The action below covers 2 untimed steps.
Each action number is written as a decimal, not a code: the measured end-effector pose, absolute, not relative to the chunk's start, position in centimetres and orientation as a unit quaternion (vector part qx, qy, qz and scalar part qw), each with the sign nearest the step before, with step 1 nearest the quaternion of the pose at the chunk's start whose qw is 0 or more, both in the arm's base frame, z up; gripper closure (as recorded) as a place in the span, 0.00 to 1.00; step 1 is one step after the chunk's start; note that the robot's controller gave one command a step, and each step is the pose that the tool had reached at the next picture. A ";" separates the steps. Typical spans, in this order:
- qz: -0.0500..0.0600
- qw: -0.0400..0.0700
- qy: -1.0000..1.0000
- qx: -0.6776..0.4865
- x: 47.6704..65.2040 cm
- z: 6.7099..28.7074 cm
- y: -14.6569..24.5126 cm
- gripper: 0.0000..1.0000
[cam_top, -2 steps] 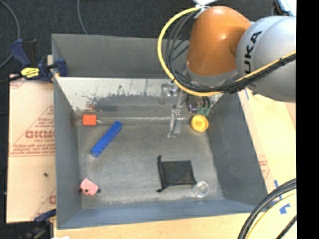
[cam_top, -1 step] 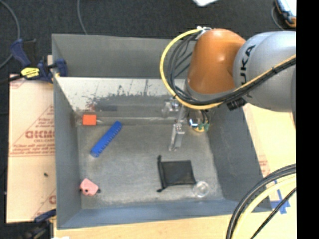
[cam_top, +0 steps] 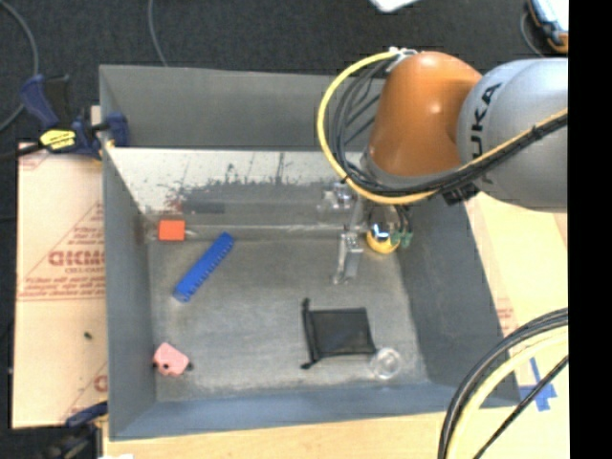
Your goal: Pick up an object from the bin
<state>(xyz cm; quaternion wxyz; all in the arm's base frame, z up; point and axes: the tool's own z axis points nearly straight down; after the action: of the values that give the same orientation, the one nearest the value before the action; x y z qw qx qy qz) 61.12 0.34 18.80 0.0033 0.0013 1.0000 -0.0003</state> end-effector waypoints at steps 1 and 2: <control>0.000 -0.005 1.000 0.008 61.0 11.3 -0.6 0.00; 0.000 0.004 1.000 0.012 60.7 10.2 -1.8 0.00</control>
Offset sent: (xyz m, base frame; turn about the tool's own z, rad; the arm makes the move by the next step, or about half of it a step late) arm -0.0048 -0.0206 -0.0863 0.0179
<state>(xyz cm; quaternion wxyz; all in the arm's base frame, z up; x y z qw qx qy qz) 60.71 -1.84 10.18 0.0042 0.0118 0.9999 -0.0004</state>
